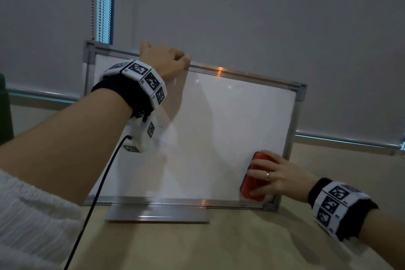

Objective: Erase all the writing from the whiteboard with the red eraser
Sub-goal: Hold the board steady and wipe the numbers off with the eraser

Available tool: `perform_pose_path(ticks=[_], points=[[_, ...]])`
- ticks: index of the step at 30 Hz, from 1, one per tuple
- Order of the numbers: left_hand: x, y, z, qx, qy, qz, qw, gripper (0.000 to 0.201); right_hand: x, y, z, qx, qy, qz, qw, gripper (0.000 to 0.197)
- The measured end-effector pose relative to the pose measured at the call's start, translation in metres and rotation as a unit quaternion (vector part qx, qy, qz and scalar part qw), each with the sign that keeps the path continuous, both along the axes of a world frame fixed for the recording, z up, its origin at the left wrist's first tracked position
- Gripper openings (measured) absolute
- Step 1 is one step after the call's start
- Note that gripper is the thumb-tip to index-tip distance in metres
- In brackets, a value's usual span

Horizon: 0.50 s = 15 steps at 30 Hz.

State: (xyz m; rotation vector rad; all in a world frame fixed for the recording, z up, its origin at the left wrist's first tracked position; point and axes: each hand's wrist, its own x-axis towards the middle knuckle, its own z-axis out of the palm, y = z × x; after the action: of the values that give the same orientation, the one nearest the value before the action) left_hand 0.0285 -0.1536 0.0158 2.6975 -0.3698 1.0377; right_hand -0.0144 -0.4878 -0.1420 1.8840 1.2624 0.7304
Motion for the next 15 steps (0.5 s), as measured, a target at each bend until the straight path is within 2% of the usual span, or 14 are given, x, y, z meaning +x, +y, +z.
perform_pose_path(ticks=[2, 4, 7, 12, 15], points=[[0.002, 0.000, 0.000, 0.004, 0.002, 0.001, 1.000, 0.043, 0.002, -0.002, 0.023, 0.042, -0.022, 0.013, 0.999, 0.048], [0.004, 0.000, 0.000, -0.001, 0.003, 0.004, 1.000, 0.040, 0.003, -0.006, 0.041, 0.114, -0.042, 0.031, 0.992, 0.034], [0.007, 0.000, 0.000, -0.002, 0.003, 0.010, 1.000, 0.043, 0.002, -0.005, 0.035, 0.161, -0.064, 0.039, 0.984, 0.031], [0.005, 0.000, 0.000, -0.001, 0.000, 0.003, 1.000, 0.041, -0.004, 0.013, -0.016, 0.015, -0.008, 0.026, 1.000, 0.032], [0.004, 0.000, 0.001, -0.003, 0.009, 0.009, 1.000, 0.040, 0.000, 0.006, 0.001, -0.017, -0.011, 0.022, 1.000, 0.045]])
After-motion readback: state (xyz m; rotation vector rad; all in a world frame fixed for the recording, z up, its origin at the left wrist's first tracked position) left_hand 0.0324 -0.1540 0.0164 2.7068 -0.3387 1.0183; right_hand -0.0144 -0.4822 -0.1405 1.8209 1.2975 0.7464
